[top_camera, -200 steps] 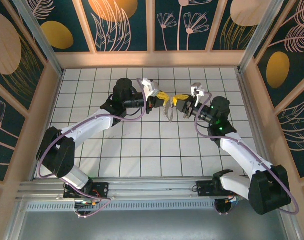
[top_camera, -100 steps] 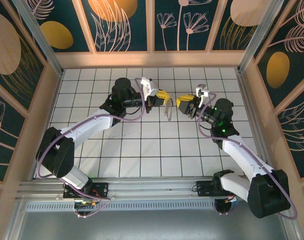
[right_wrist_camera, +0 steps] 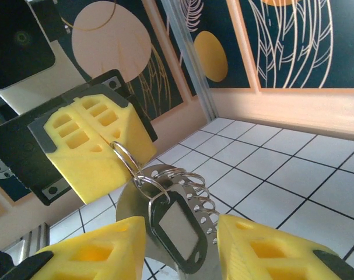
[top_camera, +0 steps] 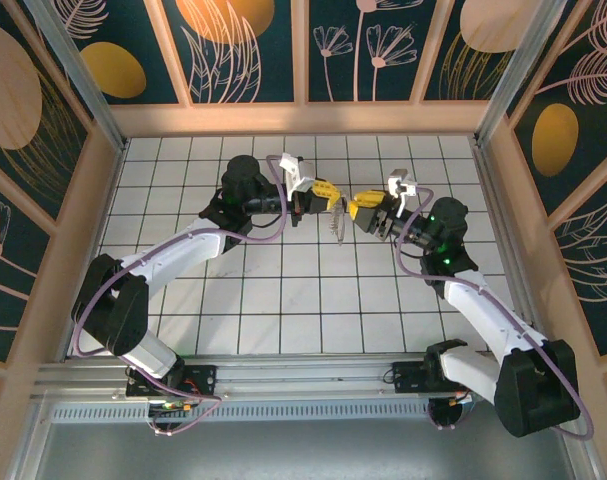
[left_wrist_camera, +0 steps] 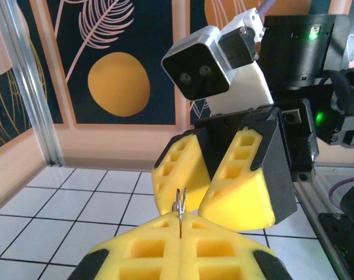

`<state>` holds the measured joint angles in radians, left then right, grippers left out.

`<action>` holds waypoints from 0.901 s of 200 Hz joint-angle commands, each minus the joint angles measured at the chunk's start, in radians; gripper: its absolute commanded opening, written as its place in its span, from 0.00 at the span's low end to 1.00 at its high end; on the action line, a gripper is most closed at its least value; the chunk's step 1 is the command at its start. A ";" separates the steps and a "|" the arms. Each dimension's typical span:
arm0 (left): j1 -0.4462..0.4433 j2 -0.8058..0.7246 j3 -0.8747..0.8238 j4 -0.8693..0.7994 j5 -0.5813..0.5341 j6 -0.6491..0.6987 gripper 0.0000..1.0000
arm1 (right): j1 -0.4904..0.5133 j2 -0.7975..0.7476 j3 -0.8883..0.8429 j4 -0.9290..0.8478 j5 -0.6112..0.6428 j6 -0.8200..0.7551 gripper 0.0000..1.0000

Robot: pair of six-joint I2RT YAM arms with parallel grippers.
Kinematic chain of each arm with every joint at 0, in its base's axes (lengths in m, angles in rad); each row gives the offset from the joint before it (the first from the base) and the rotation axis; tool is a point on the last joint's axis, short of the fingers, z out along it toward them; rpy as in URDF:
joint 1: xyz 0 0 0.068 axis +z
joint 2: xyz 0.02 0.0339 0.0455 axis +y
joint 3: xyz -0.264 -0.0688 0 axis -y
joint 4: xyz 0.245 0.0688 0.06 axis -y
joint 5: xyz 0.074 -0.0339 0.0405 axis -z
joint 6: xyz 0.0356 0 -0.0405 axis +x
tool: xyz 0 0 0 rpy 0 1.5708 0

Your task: Put the keys on the keyring

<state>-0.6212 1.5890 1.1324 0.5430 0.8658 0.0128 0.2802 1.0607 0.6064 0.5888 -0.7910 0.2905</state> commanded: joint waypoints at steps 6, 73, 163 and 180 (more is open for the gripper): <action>-0.002 0.016 0.010 0.085 0.048 -0.043 0.00 | -0.009 0.024 0.013 0.085 -0.061 0.012 0.36; -0.003 0.037 0.017 0.135 0.063 -0.090 0.00 | -0.004 0.086 0.033 0.127 -0.137 0.032 0.22; 0.000 0.054 0.038 0.143 0.065 -0.098 0.00 | -0.048 -0.038 -0.049 0.054 -0.076 0.009 0.18; 0.005 0.060 0.034 0.163 0.078 -0.115 0.00 | -0.063 -0.063 -0.045 0.048 -0.079 0.011 0.21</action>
<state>-0.6212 1.6344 1.1336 0.6388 0.9100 -0.0772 0.2386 1.0439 0.5659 0.6273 -0.8707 0.3164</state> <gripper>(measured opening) 0.044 0.195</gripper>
